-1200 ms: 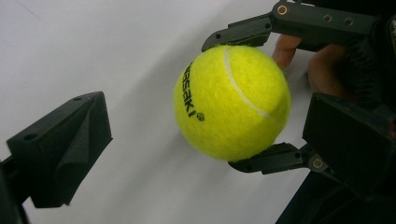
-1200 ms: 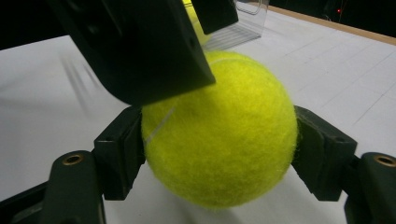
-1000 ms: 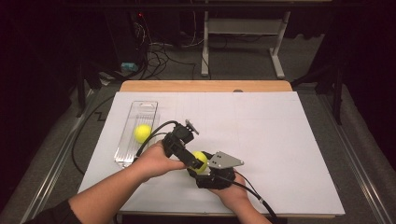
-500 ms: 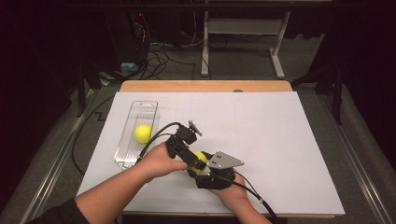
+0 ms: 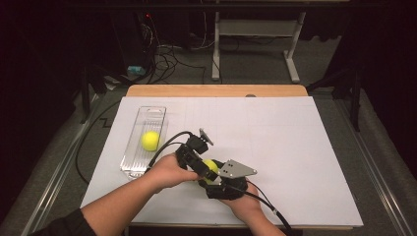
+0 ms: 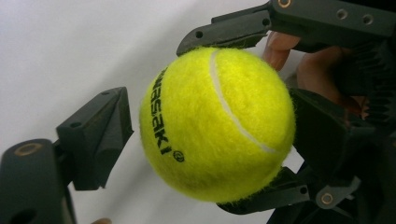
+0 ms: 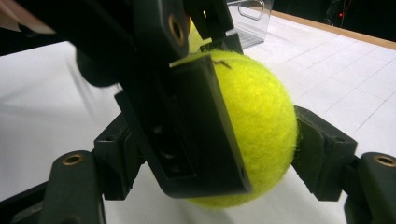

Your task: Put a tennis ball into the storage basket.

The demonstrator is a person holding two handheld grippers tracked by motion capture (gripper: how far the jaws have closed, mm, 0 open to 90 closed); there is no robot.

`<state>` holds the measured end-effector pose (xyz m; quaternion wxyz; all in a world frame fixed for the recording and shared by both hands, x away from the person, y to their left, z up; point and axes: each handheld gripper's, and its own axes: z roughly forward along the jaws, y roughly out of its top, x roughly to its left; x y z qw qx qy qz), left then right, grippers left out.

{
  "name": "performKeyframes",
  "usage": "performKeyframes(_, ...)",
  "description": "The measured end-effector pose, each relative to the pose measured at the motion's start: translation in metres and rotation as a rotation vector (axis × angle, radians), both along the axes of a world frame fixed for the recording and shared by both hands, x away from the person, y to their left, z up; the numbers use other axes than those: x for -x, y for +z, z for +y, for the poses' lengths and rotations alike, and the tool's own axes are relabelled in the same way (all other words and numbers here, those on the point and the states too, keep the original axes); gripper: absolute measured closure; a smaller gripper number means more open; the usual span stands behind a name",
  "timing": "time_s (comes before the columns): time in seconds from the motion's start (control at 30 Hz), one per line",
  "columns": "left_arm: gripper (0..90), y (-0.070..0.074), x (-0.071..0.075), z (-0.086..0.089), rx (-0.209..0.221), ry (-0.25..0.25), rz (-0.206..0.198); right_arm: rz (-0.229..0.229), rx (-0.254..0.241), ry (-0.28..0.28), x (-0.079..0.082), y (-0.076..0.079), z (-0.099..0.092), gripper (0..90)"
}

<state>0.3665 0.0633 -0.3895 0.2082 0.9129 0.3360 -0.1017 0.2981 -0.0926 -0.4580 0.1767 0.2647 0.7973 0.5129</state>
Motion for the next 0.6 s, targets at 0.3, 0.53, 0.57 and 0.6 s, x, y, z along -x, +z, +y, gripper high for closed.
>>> performKeyframes(0.3, 25.1, -0.002, -0.0005, -0.0008, -0.001, -0.02, 0.021, -0.002, 0.004, -0.001, 0.0002, -0.0002, 0.0, 26.9)
performKeyframes(0.53, 26.1, -0.0019, -0.0012, -0.0006, -0.012, -0.027, 0.018, -0.003, 0.004, -0.001, 0.0001, -0.0008, 0.0004, 26.9)
performKeyframes(0.57, 26.2, -0.002, -0.0012, -0.0007, -0.014, -0.028, 0.018, -0.004, 0.007, -0.001, 0.0001, -0.0009, 0.0004, 26.9)
performKeyframes(0.6, 26.2, -0.0021, -0.0012, -0.0008, -0.015, -0.028, 0.017, -0.004, 0.008, 0.0, 0.0001, -0.001, 0.0005, 26.9)
